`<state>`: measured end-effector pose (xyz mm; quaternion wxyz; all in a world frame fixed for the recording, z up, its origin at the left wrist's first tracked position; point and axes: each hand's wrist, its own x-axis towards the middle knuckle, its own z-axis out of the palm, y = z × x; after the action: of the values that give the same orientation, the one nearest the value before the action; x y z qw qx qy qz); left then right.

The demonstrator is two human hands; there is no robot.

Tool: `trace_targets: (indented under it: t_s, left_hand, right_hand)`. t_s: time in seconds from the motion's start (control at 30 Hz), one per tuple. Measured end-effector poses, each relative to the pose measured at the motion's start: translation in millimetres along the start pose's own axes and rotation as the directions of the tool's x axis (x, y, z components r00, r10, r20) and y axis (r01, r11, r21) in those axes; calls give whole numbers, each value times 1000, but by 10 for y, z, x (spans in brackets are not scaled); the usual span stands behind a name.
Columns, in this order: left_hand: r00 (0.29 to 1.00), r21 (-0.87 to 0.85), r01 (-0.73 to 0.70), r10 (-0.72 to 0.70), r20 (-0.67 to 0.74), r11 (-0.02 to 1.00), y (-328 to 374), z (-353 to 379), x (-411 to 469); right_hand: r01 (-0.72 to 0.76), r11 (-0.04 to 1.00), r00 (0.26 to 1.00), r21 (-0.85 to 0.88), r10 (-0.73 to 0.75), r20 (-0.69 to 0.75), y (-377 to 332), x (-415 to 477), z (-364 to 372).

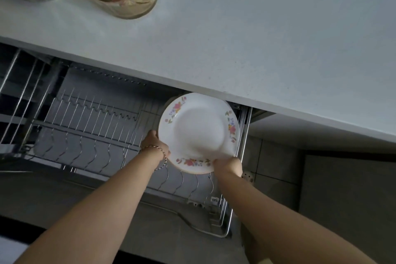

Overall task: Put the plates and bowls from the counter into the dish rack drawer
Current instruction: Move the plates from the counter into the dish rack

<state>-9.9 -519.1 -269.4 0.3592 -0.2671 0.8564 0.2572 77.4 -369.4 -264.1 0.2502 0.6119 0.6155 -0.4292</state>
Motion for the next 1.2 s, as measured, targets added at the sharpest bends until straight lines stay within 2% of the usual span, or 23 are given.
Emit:
trace_targets:
  t_s: [0.1, 0.2, 0.27, 0.37, 0.5, 0.57, 0.63, 0.77, 0.83, 0.93, 1.0, 1.1, 1.2]
  left_hand:
    - [999, -67, -39, 36, -38, 997, -18, 104, -30]
    - [998, -139, -55, 49, -44, 989, -70, 185, -59]
    - [997, -184, -60, 52, -51, 981, -99, 201, -74]
    - [999, -284, -26, 14, -45, 958, -93, 187, -88]
    - [998, -370, 52, -38, 45, 927, -47, 175, -91]
    - [987, -505, 142, -81, 141, 851, -17, 204, -122]
    - [980, -582, 179, -90, 178, 794, 6, 230, -155]
    - [978, -584, 146, -28, 206, 799, -37, 223, -215]
    - [984, -518, 115, -28, 174, 848, -69, 182, -290]
    - [1000, -157, 25, -25, -3, 987, -35, 100, -510]
    - [991, 15, -130, 130, -31, 991, 79, 36, -729]
    - [921, 142, -379, 359, 151, 914, 371, -7, -1125]
    - [837, 219, -521, 444, 319, 825, 763, 65, -1601]
  right_hand:
    - [31, 999, 999, 17, -31, -30, 25, -1, 55]
    - [30, 994, 999, 106, -25, -46, 51, -31, 80]
    - [34, 993, 999, 117, -32, -21, 76, -50, 81]
    - [44, 990, 999, 135, -44, 0, 107, -69, 69]
    - [52, 972, 998, 227, -57, 14, 125, -71, 76]
    - [77, 972, 997, 220, -76, -10, 128, -68, 88]
    - [105, 977, 994, 185, -103, -22, 137, -63, 113]
    - [166, 983, 986, 74, -167, 0, 171, -64, 74]
    - [202, 978, 977, -46, -198, 73, 173, -95, -29]
    - [277, 922, 935, -272, -193, 299, 123, -206, -258]
    - [291, 908, 895, -302, -146, 421, 90, -300, -464]
    - [242, 945, 863, -218, -107, 493, 88, -498, -958]
    - [315, 928, 888, -200, -213, 408, 158, -679, -1619]
